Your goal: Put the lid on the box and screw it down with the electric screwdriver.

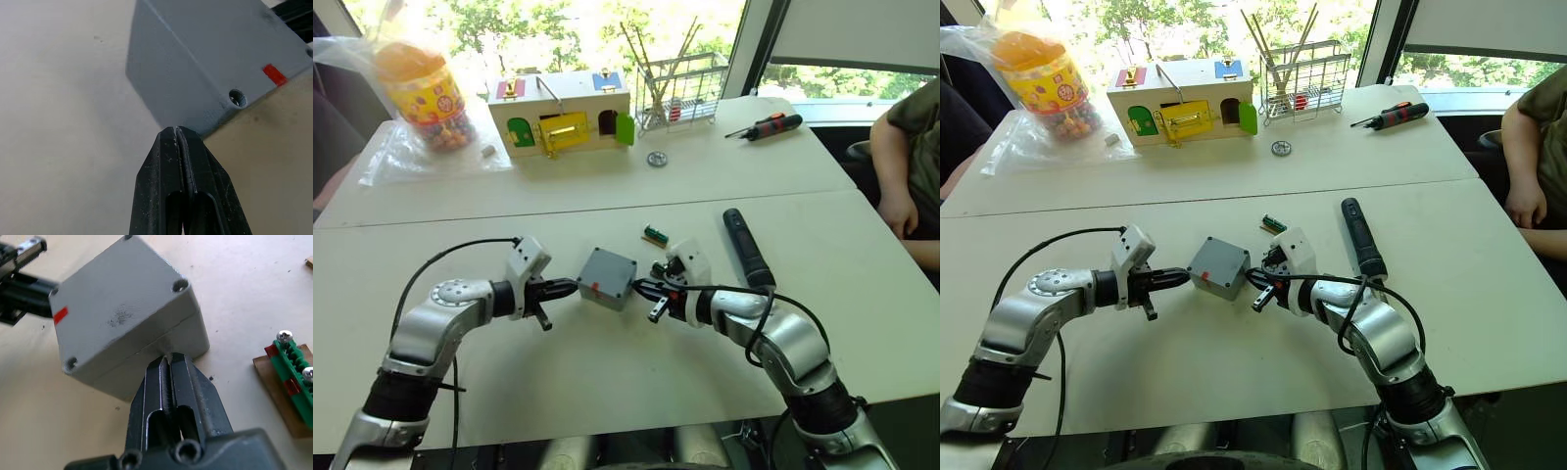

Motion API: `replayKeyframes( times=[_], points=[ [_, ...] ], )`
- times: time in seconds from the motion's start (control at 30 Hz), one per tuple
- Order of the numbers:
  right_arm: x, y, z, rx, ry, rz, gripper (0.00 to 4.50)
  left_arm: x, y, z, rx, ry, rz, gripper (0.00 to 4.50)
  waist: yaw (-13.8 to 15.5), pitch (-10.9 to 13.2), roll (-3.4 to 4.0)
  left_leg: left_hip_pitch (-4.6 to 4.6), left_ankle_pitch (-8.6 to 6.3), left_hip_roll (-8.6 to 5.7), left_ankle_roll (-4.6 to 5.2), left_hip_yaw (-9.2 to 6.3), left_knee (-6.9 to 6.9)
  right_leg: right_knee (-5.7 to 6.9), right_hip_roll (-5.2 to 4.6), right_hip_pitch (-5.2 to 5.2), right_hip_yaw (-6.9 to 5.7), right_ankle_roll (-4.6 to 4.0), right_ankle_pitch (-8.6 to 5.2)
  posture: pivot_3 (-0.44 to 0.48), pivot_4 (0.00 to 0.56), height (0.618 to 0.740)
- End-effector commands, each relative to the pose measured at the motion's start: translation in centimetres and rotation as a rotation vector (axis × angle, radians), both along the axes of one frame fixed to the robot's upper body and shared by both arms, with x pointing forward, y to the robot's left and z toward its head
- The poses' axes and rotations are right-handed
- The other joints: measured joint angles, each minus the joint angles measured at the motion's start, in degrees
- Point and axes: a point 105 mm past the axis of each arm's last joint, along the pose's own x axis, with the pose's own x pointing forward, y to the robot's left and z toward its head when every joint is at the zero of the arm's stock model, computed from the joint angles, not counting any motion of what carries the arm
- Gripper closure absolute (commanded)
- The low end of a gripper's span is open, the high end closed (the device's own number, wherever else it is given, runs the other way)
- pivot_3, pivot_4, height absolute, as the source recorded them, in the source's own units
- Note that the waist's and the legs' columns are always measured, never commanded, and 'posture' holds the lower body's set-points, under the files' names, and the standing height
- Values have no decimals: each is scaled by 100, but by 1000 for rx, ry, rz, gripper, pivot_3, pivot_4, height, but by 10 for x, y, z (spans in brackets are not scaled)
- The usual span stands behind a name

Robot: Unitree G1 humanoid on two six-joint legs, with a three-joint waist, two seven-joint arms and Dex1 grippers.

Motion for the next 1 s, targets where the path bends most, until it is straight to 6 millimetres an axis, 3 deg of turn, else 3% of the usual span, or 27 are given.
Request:
replayKeyframes(
  times=[0.03, 0.37, 0.5, 0.6, 0.73, 0.83, 1.0],
  points=[
    [-3, 18, 12, 47, -52, 67, 4412, -8, -6, 15, -38, -28, -40, 4500, 1, 2, 3, 0, 0, 0, 0, 0, 0, 0, 1, -1, 0, 0, 0, 0, 150, 740],
    [-8, 22, 4, 30, -33, 101, 4412, -4, -1, 16, -14, -46, 6, 4500, 4, 5, 8, 1, 0, 0, 0, 0, -1, -1, 1, -4, 0, 0, 0, 0, 150, 740],
    [-4, 2, 22, 8, -86, 46, 4412, -2, 25, 27, 52, -72, 26, 4500, 1, 13, 15, 0, -1, 1, 0, 0, -5, -1, 2, -7, 0, -1, 0, 0, 150, 740],
    [-11, -15, 39, 16, -104, 28, 4412, -2, 33, 65, 28, -128, -16, 4500, 30, 32, 15, -7, -1, 1, 0, 0, -7, -2, 2, -15, 1, -1, -1, 0, 150, 740],
    [-17, -38, 47, 3, -120, -12, 4412, -16, 10, 97, 30, -174, -214, 4500, 100, 49, 11, -11, -2, -3, 2, -2, -2, -9, -2, -13, 0, -1, 0, 0, 150, 740],
    [-11, -51, 40, -39, -121, -59, 3643, -23, -8, 97, 54, -181, -322, 4500, 109, 54, 19, -9, -3, -5, 3, 3, 1, -12, -6, -5, 1, -1, 0, 0, 150, 740],
    [3, -55, 28, -81, -131, -84, 1091, -17, -25, 86, 110, -208, -391, 4500, 83, 73, 17, -11, -2, 0, 1, 5, -1, -2, -1, 5, 1, -1, 0, 0, 150, 740]
  ],
)
